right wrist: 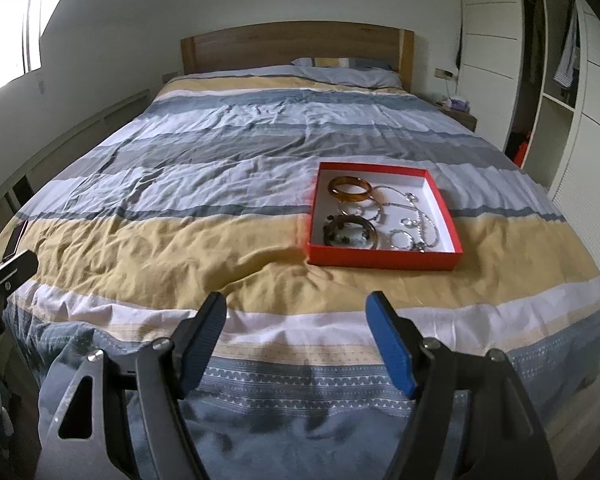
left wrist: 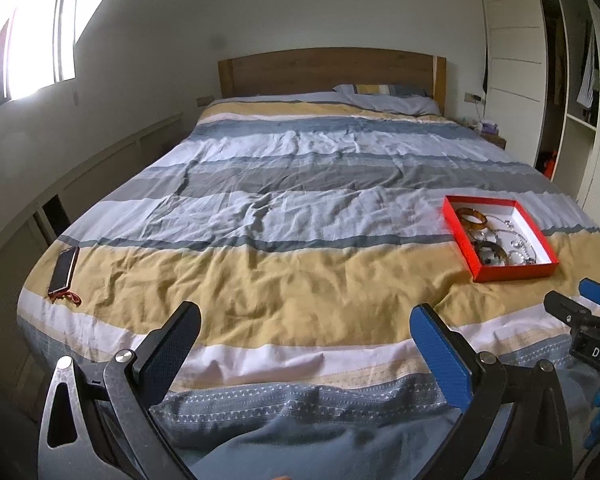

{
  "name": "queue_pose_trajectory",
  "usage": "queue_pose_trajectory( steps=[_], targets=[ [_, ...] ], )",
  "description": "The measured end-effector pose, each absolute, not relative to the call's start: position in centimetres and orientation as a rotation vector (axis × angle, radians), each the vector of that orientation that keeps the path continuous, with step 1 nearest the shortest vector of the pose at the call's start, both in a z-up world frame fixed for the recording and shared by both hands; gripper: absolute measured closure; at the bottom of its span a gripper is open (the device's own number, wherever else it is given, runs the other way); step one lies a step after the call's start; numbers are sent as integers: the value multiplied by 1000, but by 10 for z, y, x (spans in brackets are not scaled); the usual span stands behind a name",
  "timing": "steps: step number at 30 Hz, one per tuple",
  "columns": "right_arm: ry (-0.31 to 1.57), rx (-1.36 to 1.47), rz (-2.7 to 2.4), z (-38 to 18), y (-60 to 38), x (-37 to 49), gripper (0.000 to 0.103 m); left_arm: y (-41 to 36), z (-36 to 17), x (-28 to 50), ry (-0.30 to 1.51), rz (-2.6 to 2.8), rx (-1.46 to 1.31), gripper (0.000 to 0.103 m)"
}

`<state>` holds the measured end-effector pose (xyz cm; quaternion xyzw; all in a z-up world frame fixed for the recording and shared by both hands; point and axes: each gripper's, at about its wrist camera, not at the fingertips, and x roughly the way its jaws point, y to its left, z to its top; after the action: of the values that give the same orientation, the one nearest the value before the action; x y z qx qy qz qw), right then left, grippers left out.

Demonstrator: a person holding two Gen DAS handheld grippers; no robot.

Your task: Organize jewelry

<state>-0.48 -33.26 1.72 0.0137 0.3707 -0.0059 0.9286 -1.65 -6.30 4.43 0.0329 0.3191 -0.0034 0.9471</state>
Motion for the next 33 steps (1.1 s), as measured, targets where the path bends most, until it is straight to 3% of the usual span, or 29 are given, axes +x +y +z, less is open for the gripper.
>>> queue_pose_trajectory(
  steps=[33],
  targets=[
    [857, 22, -25, -30, -338, 19, 32, -65, -10, 16, 809, -31, 59, 1]
  ],
)
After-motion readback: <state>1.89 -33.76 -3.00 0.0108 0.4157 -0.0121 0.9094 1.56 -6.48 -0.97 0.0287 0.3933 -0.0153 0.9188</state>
